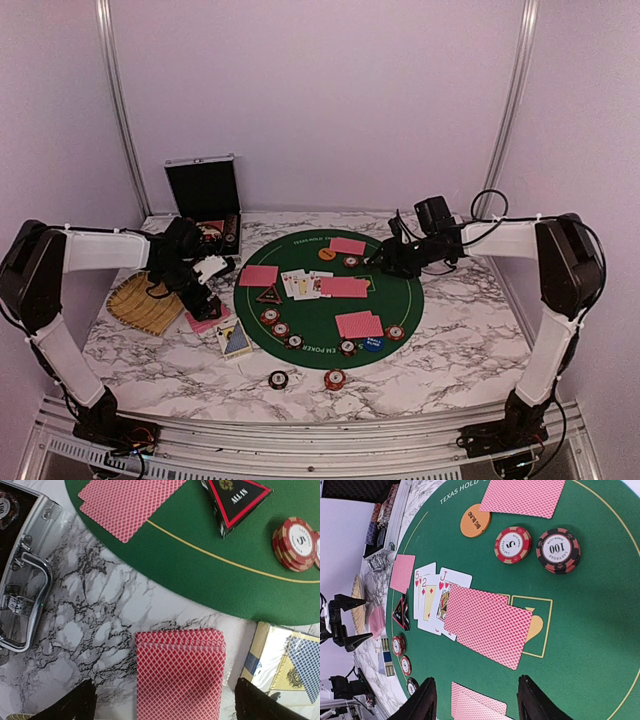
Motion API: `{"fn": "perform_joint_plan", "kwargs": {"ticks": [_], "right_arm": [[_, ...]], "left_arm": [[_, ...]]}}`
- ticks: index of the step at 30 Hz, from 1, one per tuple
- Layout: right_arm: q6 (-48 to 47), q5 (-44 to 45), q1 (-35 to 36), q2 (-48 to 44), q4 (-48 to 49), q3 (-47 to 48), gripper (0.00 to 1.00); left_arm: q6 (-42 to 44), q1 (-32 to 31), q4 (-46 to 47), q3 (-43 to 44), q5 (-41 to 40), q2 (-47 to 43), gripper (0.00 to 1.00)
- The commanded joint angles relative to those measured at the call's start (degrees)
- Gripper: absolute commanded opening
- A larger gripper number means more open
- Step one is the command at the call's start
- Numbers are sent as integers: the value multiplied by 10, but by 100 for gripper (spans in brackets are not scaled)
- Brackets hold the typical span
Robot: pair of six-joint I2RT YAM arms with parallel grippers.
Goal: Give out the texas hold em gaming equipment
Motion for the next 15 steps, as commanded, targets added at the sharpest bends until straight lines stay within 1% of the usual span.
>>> {"fn": "perform_joint_plan", "kwargs": {"ticks": [1, 2, 3, 4, 5, 6, 10, 13, 15], "right_arm": [[-12, 21, 4, -26, -19, 31, 58], [-14, 27, 4, -29, -24, 34, 62], [-19, 33, 4, -32, -29, 37, 69], [-22, 41, 4, -37, -32, 39, 80], [-26, 53, 3, -42, -34, 41, 93], [-30, 65, 4, -48, -37, 42, 98], [-56, 143, -4, -74, -47, 44, 99], [-68, 209, -21, -97, -46, 30, 99], [-76, 254, -34, -119, -36, 13, 99]], "left_arm": [[-3, -2, -50, 42, 15, -26, 99], [-5, -2, -54, 51, 15, -30, 99], [-8, -1, -56, 58, 11, -34, 99], [-11, -1, -56, 66, 7, -37, 99], [-15, -1, -57, 74, 3, -39, 99], [-18, -1, -56, 82, -3, -40, 99], [-52, 15, -36, 116, -14, -41, 99], [-90, 41, 17, 118, -7, -47, 99], [-107, 59, 59, 99, -1, -52, 99]]}}
